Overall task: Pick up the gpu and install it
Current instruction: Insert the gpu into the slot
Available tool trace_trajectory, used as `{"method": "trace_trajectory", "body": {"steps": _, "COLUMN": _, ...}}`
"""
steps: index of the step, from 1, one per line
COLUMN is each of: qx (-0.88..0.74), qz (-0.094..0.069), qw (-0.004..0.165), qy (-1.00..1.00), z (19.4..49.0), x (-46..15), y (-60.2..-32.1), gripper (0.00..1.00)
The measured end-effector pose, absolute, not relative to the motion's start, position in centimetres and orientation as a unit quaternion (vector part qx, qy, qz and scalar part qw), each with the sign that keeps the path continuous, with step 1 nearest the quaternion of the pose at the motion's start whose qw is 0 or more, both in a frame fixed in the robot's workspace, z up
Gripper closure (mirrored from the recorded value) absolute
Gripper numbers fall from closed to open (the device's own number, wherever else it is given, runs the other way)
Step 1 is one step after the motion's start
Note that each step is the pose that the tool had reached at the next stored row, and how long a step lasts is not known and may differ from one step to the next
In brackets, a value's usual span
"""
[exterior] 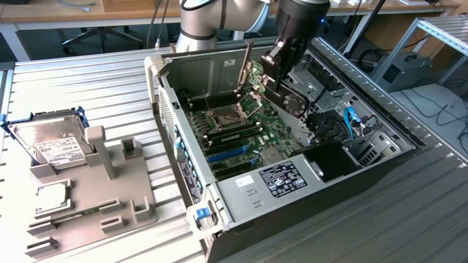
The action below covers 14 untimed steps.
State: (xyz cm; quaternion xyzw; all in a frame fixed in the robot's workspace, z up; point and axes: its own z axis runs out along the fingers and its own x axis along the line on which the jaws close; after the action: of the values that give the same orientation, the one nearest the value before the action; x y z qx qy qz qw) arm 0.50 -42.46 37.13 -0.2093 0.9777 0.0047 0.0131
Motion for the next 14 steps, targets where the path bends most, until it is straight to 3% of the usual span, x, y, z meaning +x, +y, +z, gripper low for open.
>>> {"method": "trace_trajectory", "body": {"steps": 14, "qx": -0.264, "qz": 0.005, "qw": 0.013, "qy": 0.964, "z": 37.03, "x": 0.69, "y": -42.46, "gripper": 0.73}}
